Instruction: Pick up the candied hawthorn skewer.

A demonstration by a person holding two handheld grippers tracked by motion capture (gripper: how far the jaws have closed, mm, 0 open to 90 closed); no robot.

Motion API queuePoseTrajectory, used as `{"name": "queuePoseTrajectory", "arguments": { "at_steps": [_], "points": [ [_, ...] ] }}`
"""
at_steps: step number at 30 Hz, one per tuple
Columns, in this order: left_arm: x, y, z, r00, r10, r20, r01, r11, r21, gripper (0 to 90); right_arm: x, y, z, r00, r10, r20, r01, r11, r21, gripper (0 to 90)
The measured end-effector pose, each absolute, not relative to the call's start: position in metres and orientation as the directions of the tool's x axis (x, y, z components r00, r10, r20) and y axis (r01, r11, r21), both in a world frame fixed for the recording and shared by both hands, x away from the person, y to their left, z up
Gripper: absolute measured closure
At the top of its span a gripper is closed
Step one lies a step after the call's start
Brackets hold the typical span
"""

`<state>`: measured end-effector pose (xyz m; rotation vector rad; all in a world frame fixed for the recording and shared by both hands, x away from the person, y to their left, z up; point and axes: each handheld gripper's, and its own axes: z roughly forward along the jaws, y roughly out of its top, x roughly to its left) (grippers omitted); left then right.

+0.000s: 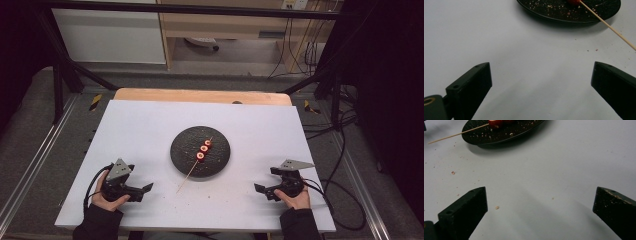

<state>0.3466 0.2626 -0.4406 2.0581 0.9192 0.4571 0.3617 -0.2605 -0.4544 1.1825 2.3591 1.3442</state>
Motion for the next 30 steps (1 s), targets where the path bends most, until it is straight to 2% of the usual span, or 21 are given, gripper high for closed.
{"name": "queuePoseTrajectory", "arguments": {
  "at_steps": [20, 30],
  "points": [
    [0.351, 0.242, -0.428, 0.672, 0.741, -0.013, 0.455, -0.399, 0.796, 2.8, 0.362, -0.262, -0.453, -0.665, 0.718, 0.206, 0.538, 0.269, 0.799, 0.5],
    [0.357, 0.219, -0.411, 0.679, 0.734, 0.001, 0.447, -0.415, 0.792, 3.2, 0.362, -0.262, -0.452, -0.663, 0.719, 0.207, 0.540, 0.269, 0.797, 0.5]
  ]
}}
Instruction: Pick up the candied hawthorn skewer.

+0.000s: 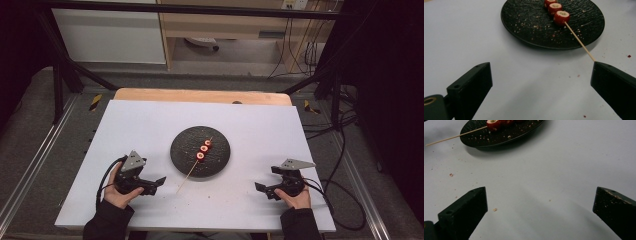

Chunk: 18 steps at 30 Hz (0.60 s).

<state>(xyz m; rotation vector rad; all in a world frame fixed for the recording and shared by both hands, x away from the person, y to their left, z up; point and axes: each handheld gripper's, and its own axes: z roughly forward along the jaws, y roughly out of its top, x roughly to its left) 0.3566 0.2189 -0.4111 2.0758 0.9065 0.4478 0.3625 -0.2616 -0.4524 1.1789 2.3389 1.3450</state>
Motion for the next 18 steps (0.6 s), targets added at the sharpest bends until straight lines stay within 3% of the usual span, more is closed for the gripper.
{"name": "queuePoseTrajectory", "arguments": {
  "at_steps": [18],
  "points": [
    [0.379, 0.154, -0.397, 0.686, 0.727, 0.019, 0.473, -0.467, 0.747, 9.3, 0.363, -0.262, -0.453, -0.659, 0.725, 0.200, 0.544, 0.276, 0.793, 0.5]
  ]
}}
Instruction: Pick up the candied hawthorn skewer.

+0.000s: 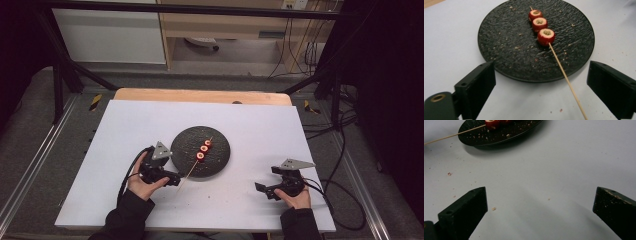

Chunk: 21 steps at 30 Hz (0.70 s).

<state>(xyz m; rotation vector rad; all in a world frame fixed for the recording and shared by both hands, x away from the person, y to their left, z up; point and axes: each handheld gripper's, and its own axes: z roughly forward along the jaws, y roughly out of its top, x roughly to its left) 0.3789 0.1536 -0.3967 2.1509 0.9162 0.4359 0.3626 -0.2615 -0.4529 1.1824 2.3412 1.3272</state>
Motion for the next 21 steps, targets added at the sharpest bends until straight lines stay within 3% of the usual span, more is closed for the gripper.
{"name": "queuePoseTrajectory", "arguments": {
  "at_steps": [21],
  "points": [
    [0.413, 0.103, -0.418, 0.666, 0.746, -0.004, 0.592, -0.526, 0.611, 54.6, 0.363, -0.262, -0.453, -0.659, 0.724, 0.203, 0.547, 0.275, 0.791, 0.5]
  ]
}}
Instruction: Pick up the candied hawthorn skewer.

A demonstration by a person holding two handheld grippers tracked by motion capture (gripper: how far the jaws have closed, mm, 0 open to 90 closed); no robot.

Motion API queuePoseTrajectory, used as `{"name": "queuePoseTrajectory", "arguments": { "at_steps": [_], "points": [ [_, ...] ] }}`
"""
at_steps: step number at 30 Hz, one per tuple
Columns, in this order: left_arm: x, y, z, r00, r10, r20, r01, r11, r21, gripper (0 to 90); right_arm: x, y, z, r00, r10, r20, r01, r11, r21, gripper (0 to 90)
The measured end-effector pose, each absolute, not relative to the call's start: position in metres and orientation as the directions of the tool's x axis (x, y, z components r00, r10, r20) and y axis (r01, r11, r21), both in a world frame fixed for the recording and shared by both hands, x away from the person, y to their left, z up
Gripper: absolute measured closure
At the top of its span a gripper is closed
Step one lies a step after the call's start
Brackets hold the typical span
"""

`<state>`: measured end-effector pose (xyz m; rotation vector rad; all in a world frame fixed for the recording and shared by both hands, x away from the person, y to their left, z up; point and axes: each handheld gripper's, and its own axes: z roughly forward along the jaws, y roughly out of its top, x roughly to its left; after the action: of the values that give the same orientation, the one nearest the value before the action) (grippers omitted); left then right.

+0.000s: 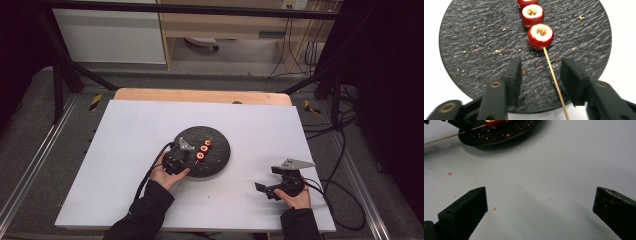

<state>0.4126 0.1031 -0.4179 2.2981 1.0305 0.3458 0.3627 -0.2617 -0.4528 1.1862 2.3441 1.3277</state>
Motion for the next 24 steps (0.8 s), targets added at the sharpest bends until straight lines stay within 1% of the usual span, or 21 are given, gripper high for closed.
{"name": "queuePoseTrajectory", "arguments": {
  "at_steps": [1, 4, 6, 7, 9, 11, 13, 15, 18, 21, 24],
  "points": [
    [0.413, 0.102, -0.419, 0.666, 0.746, -0.008, 0.597, -0.527, 0.604, 60.7, 0.363, -0.262, -0.452, -0.658, 0.724, 0.207, 0.549, 0.273, 0.790, 0.5],
    [0.415, 0.097, -0.421, 0.667, 0.745, 0.001, 0.602, -0.539, 0.589, 68.2, 0.363, -0.262, -0.452, -0.659, 0.723, 0.207, 0.549, 0.275, 0.790, 0.5],
    [0.415, 0.095, -0.422, 0.668, 0.744, 0.011, 0.601, -0.549, 0.581, 69.8, 0.363, -0.262, -0.452, -0.659, 0.723, 0.206, 0.548, 0.274, 0.790, 0.5],
    [0.415, 0.094, -0.422, 0.668, 0.744, 0.014, 0.601, -0.550, 0.580, 73.6, 0.363, -0.262, -0.452, -0.660, 0.722, 0.209, 0.549, 0.272, 0.790, 0.5],
    [0.415, 0.091, -0.421, 0.665, 0.746, 0.030, 0.601, -0.558, 0.572, 74.9, 0.363, -0.262, -0.452, -0.659, 0.722, 0.209, 0.549, 0.273, 0.790, 0.5],
    [0.415, 0.089, -0.421, 0.660, 0.750, 0.041, 0.603, -0.562, 0.566, 78.5, 0.363, -0.262, -0.452, -0.659, 0.722, 0.211, 0.551, 0.272, 0.789, 0.5],
    [0.415, 0.088, -0.421, 0.654, 0.755, 0.040, 0.611, -0.559, 0.560, 79.6, 0.363, -0.262, -0.452, -0.659, 0.722, 0.212, 0.551, 0.271, 0.789, 0.5],
    [0.416, 0.086, -0.421, 0.643, 0.765, 0.041, 0.623, -0.553, 0.553, 82.9, 0.363, -0.262, -0.452, -0.660, 0.721, 0.210, 0.549, 0.272, 0.790, 0.5],
    [0.416, 0.087, -0.421, 0.632, 0.773, 0.043, 0.631, -0.546, 0.551, 84.9, 0.363, -0.262, -0.452, -0.661, 0.721, 0.210, 0.549, 0.272, 0.791, 0.5],
    [0.417, 0.089, -0.421, 0.623, 0.782, 0.024, 0.644, -0.530, 0.551, 87.0, 0.363, -0.262, -0.452, -0.661, 0.720, 0.211, 0.549, 0.272, 0.791, 0.5],
    [0.416, 0.090, -0.421, 0.622, 0.783, 0.018, 0.645, -0.525, 0.555, 87.4, 0.363, -0.262, -0.452, -0.660, 0.720, 0.214, 0.551, 0.270, 0.790, 0.5]
  ]
}}
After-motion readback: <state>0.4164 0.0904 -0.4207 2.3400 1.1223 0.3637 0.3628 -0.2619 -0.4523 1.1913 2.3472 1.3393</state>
